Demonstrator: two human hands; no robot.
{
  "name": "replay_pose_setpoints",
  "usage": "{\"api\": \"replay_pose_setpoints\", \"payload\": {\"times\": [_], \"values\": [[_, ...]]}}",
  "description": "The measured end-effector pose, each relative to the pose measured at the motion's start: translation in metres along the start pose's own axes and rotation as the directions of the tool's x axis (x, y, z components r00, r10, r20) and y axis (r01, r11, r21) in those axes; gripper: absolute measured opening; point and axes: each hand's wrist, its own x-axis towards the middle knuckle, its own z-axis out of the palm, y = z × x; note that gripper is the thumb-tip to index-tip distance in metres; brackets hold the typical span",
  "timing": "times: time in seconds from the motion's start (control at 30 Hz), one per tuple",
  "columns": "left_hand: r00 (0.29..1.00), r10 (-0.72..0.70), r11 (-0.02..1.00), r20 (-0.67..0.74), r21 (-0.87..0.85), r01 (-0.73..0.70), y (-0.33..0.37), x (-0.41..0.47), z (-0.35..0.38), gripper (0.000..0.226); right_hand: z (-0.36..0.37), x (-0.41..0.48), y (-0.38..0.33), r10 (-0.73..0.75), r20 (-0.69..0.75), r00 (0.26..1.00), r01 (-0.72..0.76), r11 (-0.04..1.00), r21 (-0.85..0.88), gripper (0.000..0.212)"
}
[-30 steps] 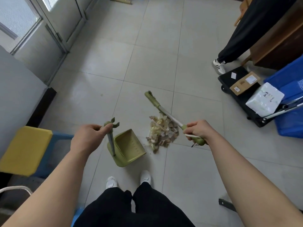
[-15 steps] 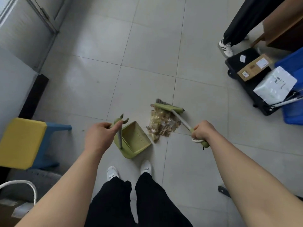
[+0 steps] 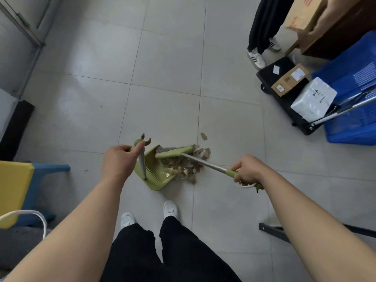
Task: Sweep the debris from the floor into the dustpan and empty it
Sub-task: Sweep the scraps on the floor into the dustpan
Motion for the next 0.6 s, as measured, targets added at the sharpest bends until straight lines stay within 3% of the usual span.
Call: {"api": "replay_pose_setpoints", "payload": {"times": [0.1,0.17,0.43,0.6], "values": [[1.000,0.020,0.999,0.013,0.030,-0.021,-0.001,-0.003,0.002,0.048,-0.007,-0.007,0.017,0.025,-0.027,0.999,-0.022,0.996,0.085,0.038],[0.999,0.041,0.997,0.016,0.059,-0.042,-0.004,-0.004,0.003,0.053,-0.007,-0.009,0.029,0.048,-0.038,0.998,-0.042,0.988,0.147,0.040],[0.995,0.074,0.995,0.062,0.065,-0.078,-0.017,-0.012,-0.008,0.070,-0.001,-0.010,0.058,0.215,-0.078,0.973,-0.157,0.876,0.457,0.024],[0.982,0.149,0.976,0.113,0.142,-0.164,-0.018,-0.009,-0.010,0.060,0.016,-0.009,0.054,0.281,-0.036,0.959,-0.227,0.839,0.495,0.015]]}}
